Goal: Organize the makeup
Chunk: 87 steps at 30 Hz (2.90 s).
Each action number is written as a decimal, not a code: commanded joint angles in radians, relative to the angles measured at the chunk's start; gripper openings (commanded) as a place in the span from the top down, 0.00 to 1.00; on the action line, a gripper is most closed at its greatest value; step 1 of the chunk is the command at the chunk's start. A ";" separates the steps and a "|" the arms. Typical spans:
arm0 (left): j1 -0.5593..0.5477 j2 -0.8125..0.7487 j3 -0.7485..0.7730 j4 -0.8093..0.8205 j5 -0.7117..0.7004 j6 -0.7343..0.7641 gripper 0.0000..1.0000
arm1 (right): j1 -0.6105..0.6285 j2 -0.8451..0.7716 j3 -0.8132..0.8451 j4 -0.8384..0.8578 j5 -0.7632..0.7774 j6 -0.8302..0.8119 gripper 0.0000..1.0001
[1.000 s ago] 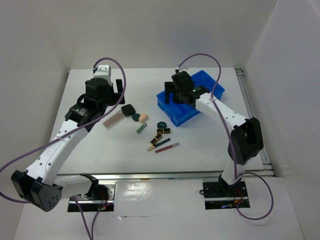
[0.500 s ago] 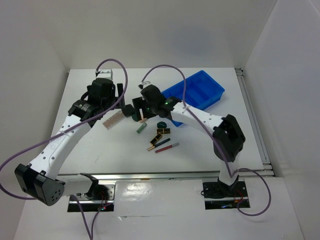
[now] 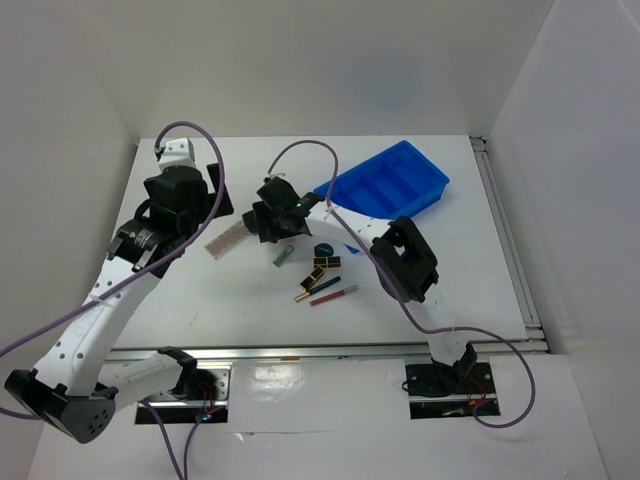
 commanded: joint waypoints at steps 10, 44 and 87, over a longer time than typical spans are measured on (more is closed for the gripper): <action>-0.004 -0.016 -0.008 0.024 -0.040 -0.008 0.00 | -0.022 0.065 0.059 -0.078 0.123 0.050 0.51; -0.004 -0.008 -0.017 0.066 0.053 0.025 0.00 | -0.411 -0.333 -0.019 -0.011 0.149 -0.082 1.00; -0.004 0.039 0.098 -0.072 -0.177 -0.041 0.00 | -0.282 -0.414 -0.231 0.108 -0.184 -0.105 0.30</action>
